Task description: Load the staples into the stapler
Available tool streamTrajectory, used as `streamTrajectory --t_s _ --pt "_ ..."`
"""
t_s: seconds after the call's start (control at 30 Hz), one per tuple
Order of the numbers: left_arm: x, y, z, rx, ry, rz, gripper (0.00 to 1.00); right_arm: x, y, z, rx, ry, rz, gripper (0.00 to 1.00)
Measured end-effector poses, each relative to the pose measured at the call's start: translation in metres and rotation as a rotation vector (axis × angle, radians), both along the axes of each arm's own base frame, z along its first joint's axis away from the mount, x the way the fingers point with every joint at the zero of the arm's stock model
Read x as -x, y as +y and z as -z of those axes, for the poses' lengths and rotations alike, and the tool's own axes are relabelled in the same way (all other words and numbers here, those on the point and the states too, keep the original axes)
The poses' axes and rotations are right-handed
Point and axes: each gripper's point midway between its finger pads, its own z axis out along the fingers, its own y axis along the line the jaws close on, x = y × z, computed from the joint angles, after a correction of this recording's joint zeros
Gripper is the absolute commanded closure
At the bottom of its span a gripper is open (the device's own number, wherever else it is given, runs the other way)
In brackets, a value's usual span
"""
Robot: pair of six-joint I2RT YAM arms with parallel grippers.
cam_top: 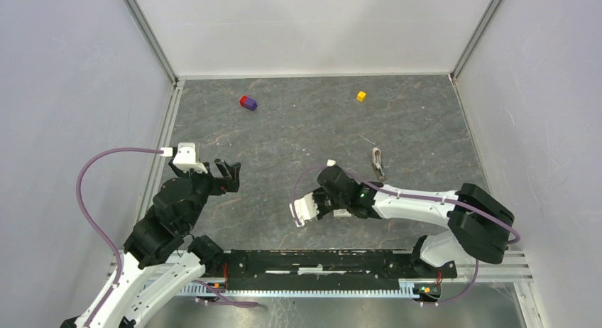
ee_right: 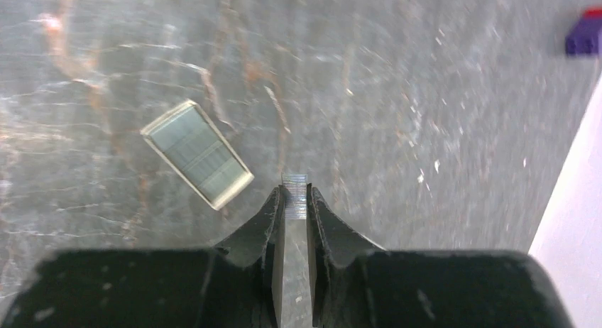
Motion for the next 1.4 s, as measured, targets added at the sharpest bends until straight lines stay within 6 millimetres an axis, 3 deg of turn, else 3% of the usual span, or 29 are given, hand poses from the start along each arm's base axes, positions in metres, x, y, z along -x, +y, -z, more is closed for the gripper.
streamTrajectory --t_s 0.17,0.27,0.5,0.63,0.9,1.23,1.4 --pt "0.000 0.000 0.000 0.000 0.000 0.000 0.00 -0.031 -0.020 -0.019 -0.103 0.062 0.217 0.80" --pt "0.000 0.000 0.000 0.000 0.000 0.001 0.00 -0.050 -0.042 -0.021 -0.145 0.111 0.388 0.80" --pt "0.000 0.000 0.000 0.001 0.000 0.002 0.00 -0.056 -0.121 0.012 -0.153 0.228 0.814 0.79" --pt "0.000 -0.001 0.000 0.001 0.000 0.005 0.00 -0.056 -0.146 0.027 -0.141 0.282 0.992 0.78" --pt "0.000 -0.001 0.000 0.001 0.001 0.008 0.00 -0.058 -0.160 0.046 -0.165 0.378 1.176 0.77" --pt "0.000 -0.001 0.000 0.001 0.001 0.007 0.00 -0.063 -0.162 0.046 -0.209 0.402 1.237 0.68" --pt "0.000 -0.001 0.000 0.001 0.001 0.007 0.00 -0.066 -0.161 0.046 -0.203 0.402 1.230 0.69"
